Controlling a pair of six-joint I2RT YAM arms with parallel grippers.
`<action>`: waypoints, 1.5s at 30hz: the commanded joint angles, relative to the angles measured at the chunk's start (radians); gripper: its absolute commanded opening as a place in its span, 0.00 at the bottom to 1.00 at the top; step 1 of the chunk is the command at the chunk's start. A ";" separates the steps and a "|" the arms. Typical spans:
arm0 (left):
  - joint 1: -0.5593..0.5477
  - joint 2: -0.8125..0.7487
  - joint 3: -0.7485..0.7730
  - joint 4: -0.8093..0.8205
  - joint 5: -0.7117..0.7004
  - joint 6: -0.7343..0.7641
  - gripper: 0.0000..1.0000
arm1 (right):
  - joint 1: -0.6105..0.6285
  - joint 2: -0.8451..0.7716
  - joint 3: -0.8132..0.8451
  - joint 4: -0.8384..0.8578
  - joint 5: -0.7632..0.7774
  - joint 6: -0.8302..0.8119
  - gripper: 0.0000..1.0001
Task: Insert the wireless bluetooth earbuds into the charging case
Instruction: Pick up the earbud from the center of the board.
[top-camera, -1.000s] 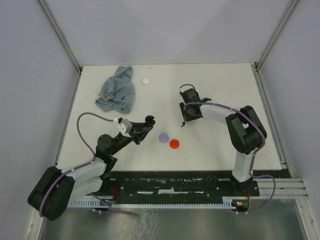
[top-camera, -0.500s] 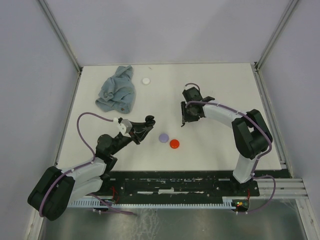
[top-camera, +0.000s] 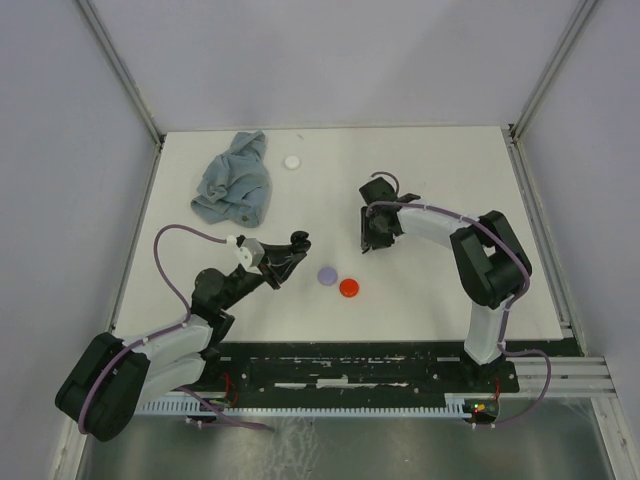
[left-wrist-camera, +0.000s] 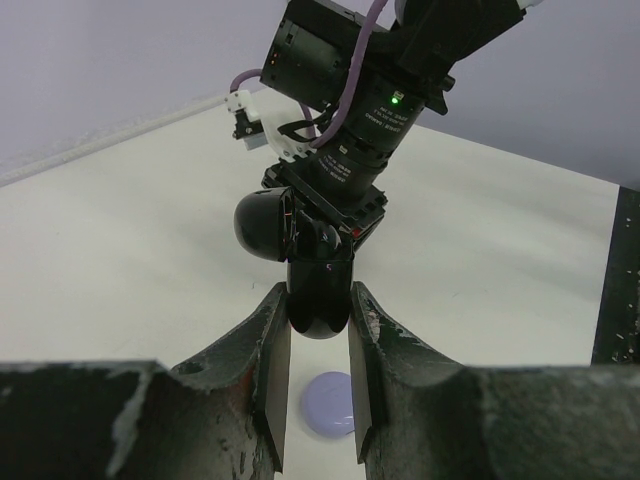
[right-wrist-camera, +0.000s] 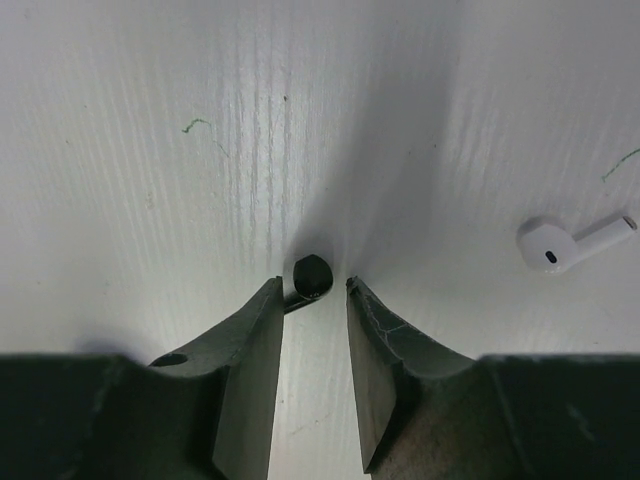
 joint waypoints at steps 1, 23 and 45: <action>-0.004 -0.011 0.037 0.028 0.014 0.026 0.03 | 0.010 0.022 0.055 0.013 0.029 0.015 0.39; -0.003 -0.010 0.040 0.020 0.016 0.028 0.03 | 0.087 0.024 0.113 -0.090 0.145 -0.112 0.19; -0.003 -0.013 0.039 0.021 0.024 0.024 0.03 | 0.091 0.152 0.211 -0.258 0.087 -0.209 0.32</action>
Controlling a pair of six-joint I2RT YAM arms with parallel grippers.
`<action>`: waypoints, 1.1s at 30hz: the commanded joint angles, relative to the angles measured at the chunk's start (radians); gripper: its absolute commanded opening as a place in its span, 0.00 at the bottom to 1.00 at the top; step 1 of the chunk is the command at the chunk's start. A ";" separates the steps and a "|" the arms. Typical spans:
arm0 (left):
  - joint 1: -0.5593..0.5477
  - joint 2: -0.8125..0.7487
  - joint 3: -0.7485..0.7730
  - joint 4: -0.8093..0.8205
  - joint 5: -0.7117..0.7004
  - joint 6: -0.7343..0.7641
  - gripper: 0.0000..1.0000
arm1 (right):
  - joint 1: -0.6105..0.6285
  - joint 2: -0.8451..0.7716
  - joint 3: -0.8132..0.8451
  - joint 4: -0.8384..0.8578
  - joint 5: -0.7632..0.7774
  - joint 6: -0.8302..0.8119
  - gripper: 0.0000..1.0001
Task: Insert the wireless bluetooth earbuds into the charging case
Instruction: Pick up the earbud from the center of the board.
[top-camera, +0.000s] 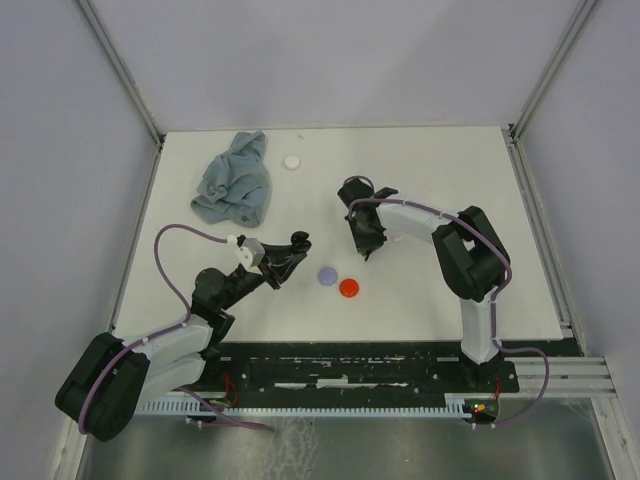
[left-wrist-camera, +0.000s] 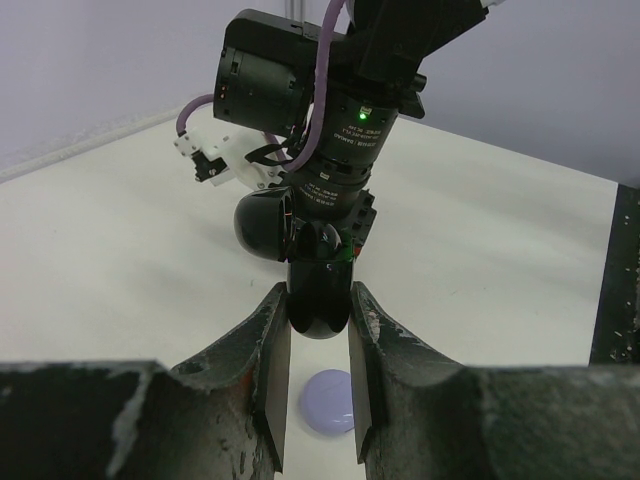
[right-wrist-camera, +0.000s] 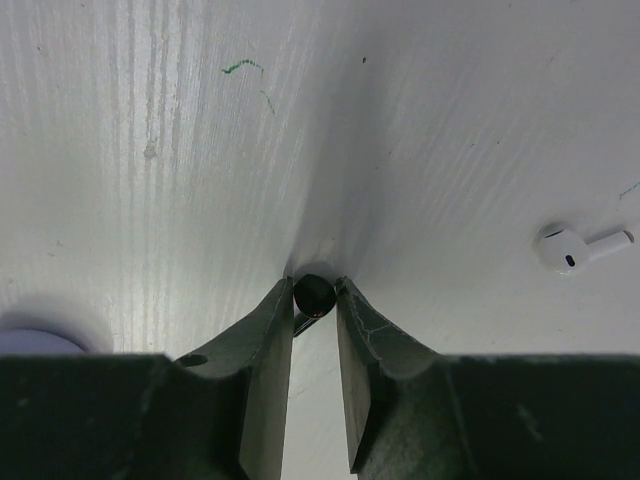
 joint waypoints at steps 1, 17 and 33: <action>-0.004 -0.012 0.037 0.029 0.021 0.024 0.03 | 0.000 0.033 0.024 -0.041 -0.010 -0.015 0.33; -0.003 -0.001 0.037 0.068 0.042 0.005 0.03 | 0.044 -0.144 -0.044 0.007 0.027 -0.087 0.22; -0.003 0.031 0.049 0.212 0.090 -0.045 0.03 | 0.229 -0.648 -0.120 0.181 0.142 -0.188 0.18</action>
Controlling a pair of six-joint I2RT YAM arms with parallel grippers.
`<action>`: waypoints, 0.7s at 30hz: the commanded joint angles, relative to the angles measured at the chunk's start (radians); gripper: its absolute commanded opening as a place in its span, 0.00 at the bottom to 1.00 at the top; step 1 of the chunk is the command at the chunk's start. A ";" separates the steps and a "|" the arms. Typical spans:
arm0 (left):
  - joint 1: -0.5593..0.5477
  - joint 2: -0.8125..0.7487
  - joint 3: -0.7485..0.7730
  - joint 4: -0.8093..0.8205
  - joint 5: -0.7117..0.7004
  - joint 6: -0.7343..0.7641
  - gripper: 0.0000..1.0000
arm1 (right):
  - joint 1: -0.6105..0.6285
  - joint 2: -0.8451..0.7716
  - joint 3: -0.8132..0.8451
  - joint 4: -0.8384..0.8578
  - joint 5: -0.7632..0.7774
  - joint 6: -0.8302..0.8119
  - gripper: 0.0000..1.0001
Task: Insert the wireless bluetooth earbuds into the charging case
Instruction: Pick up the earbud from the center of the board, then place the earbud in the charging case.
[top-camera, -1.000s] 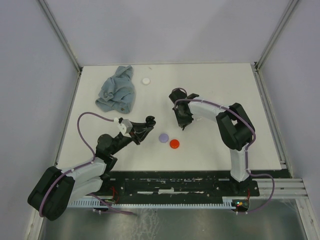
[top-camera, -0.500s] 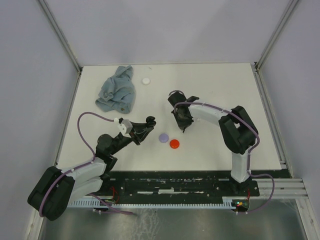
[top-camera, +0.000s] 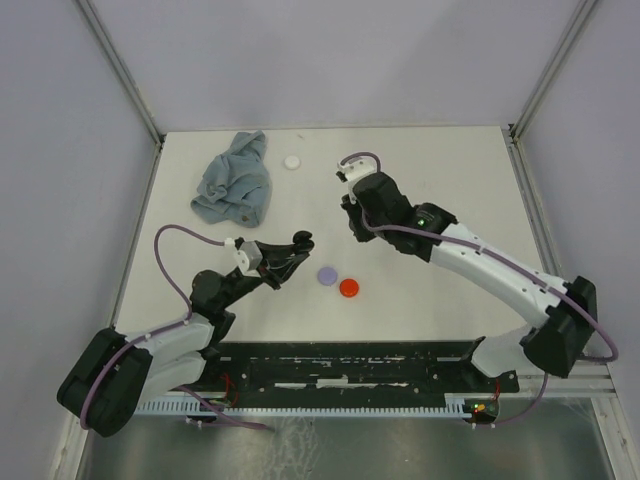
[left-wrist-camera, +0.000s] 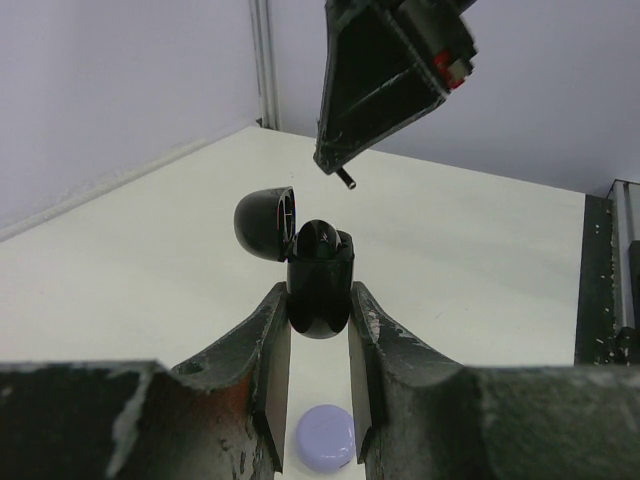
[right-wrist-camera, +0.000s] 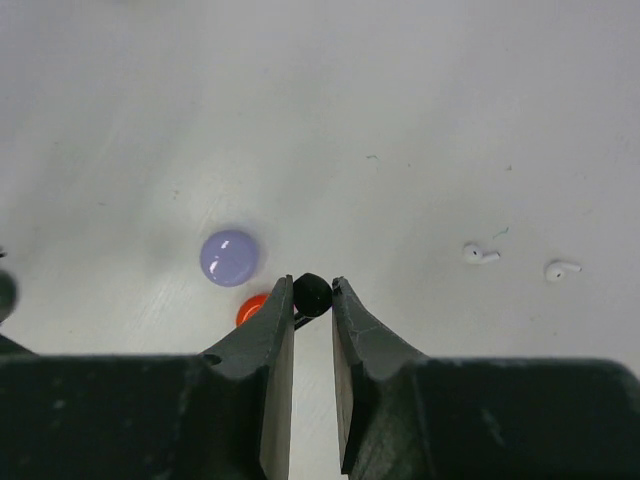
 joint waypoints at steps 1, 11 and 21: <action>-0.003 0.001 0.049 0.097 0.022 -0.049 0.03 | 0.068 -0.123 -0.033 0.122 0.050 -0.054 0.18; -0.003 0.006 0.094 0.074 0.011 -0.124 0.03 | 0.256 -0.252 -0.141 0.402 0.148 -0.200 0.18; -0.003 0.015 0.118 0.074 0.022 -0.198 0.03 | 0.390 -0.236 -0.227 0.702 0.245 -0.406 0.18</action>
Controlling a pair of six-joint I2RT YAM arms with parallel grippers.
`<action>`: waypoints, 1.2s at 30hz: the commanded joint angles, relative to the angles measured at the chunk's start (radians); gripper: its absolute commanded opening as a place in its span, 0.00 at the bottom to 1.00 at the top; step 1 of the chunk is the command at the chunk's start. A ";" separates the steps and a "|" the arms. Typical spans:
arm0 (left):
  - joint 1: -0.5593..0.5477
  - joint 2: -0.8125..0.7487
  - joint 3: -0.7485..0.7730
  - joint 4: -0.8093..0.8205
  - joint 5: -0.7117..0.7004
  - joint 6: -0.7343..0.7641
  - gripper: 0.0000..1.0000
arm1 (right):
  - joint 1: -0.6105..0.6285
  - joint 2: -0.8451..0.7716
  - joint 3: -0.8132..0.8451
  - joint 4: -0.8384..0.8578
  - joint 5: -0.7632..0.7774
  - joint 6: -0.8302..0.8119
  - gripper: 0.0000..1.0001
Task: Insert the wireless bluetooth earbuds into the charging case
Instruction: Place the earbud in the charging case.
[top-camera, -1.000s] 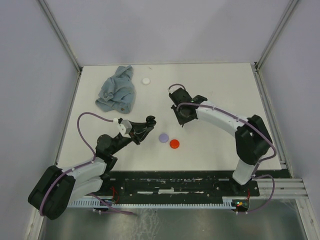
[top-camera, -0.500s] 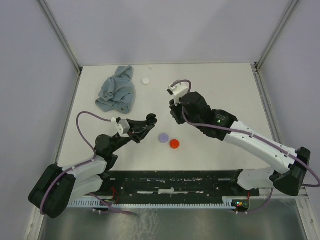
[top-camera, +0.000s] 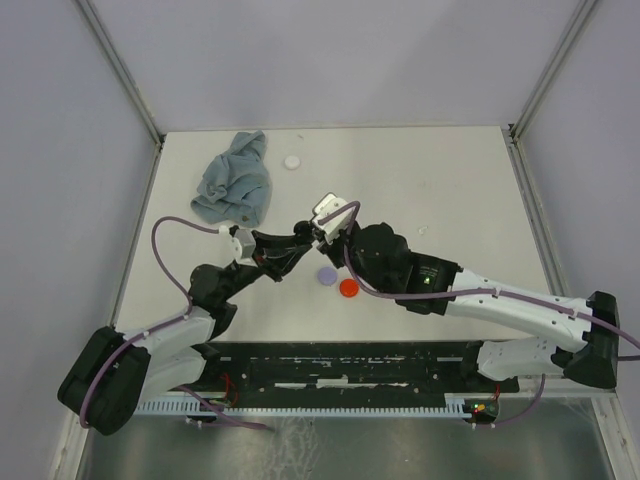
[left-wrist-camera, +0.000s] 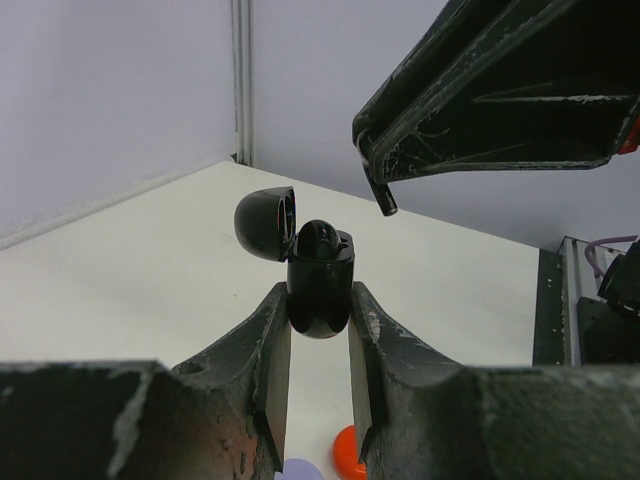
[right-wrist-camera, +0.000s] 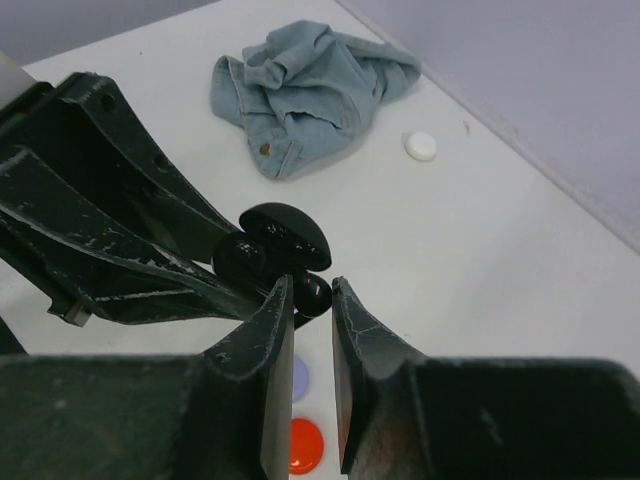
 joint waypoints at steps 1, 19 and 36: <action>-0.003 0.006 0.041 0.051 0.012 -0.066 0.03 | 0.038 0.000 -0.023 0.222 0.064 -0.120 0.18; -0.005 0.012 0.071 0.090 0.032 -0.161 0.03 | 0.052 0.020 -0.101 0.327 0.033 -0.150 0.18; -0.004 0.048 0.090 0.107 -0.009 -0.252 0.03 | 0.052 -0.037 -0.181 0.413 -0.057 -0.111 0.19</action>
